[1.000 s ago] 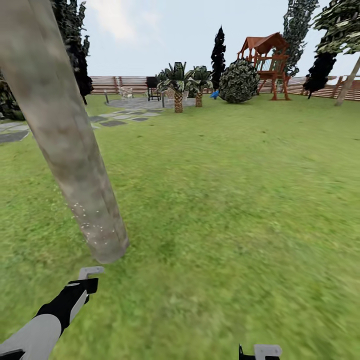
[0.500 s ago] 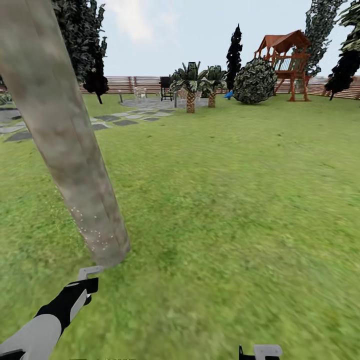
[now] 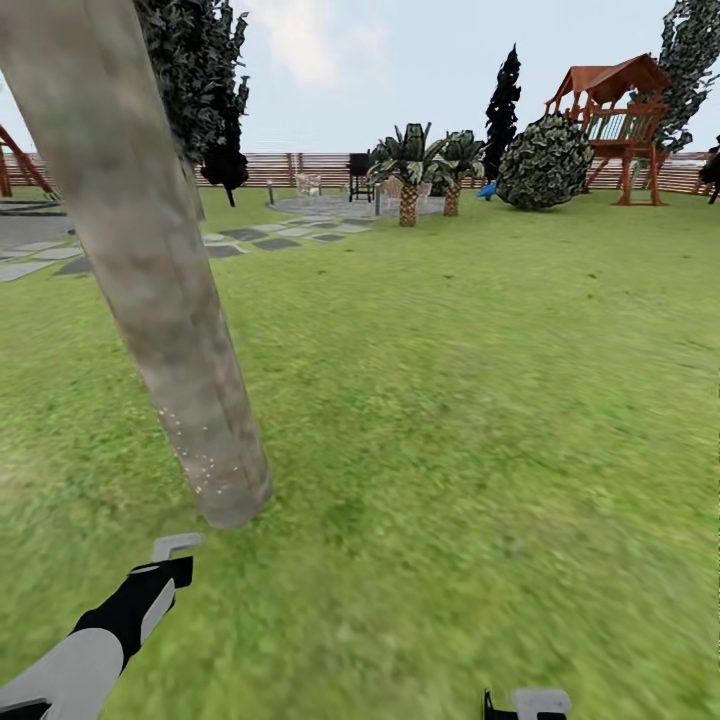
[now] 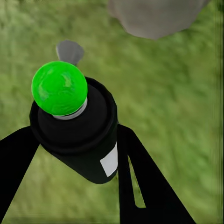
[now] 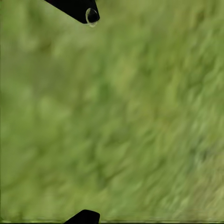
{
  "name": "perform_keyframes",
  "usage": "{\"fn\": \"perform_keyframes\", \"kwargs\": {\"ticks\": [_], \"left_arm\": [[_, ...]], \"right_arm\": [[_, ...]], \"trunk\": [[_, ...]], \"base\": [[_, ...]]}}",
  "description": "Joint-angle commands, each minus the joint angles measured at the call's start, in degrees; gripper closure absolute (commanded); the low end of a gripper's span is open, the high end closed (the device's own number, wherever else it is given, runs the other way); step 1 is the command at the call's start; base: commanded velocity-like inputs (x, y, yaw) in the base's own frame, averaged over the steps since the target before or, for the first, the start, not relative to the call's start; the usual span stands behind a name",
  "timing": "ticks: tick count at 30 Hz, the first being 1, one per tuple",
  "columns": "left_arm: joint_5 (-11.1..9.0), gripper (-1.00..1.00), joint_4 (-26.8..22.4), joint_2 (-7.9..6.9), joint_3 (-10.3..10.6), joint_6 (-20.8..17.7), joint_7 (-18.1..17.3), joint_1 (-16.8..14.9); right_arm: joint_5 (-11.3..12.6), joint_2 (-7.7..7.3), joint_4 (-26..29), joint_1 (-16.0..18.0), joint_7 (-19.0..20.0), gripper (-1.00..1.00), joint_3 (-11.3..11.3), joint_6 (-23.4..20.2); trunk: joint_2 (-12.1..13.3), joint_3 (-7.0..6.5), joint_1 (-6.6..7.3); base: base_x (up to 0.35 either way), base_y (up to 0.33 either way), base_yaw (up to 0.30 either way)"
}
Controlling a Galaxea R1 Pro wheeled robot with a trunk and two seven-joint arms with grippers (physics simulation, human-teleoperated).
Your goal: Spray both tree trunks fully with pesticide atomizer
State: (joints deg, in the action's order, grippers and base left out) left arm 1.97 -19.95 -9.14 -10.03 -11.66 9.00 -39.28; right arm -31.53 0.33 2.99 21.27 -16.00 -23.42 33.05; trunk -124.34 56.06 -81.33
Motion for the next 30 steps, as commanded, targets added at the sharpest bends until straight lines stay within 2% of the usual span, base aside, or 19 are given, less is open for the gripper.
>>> {"fn": "perform_keyframes", "kwargs": {"ticks": [1, 12, 23, 25, 30], "left_arm": [[0.04, 1.00, 0.00, 0.00, 0.05, -0.06, 0.07, 0.00], [0.05, 1.00, 0.00, 0.00, 0.06, -0.14, 0.14, 0.00], [0.07, 1.00, 0.00, 0.00, 0.05, -0.29, 0.67, 0.00], [-0.01, 1.00, 0.00, 0.00, 0.09, -0.29, 2.09, 0.00], [-0.07, 1.00, 0.00, 0.00, 0.10, -0.29, 2.52, 0.00]], "right_arm": [[-0.02, -0.08, 0.00, 0.00, 0.00, -1.00, 0.04, 0.00], [0.07, -0.13, 0.00, 0.00, 0.00, -1.00, 0.04, 0.00], [0.07, -0.10, 0.00, 0.00, 0.00, -1.00, 0.04, 0.00], [0.07, -0.10, 0.00, 0.00, 0.00, -1.00, 0.04, 0.00], [0.07, -0.10, 0.00, 0.00, 0.00, -1.00, 0.04, 0.00]], "trunk": [[0.00, 0.00, 0.00], [0.00, 0.00, 0.00], [0.00, 0.00, 0.00], [0.00, 0.00, 0.00], [0.00, 0.00, 0.00]], "base": [[0.087, -0.262, 0.001], [0.088, -0.265, 0.002], [0.126, -0.266, 0.246], [0.152, -0.266, 0.080], [0.154, -0.265, 0.009]]}}
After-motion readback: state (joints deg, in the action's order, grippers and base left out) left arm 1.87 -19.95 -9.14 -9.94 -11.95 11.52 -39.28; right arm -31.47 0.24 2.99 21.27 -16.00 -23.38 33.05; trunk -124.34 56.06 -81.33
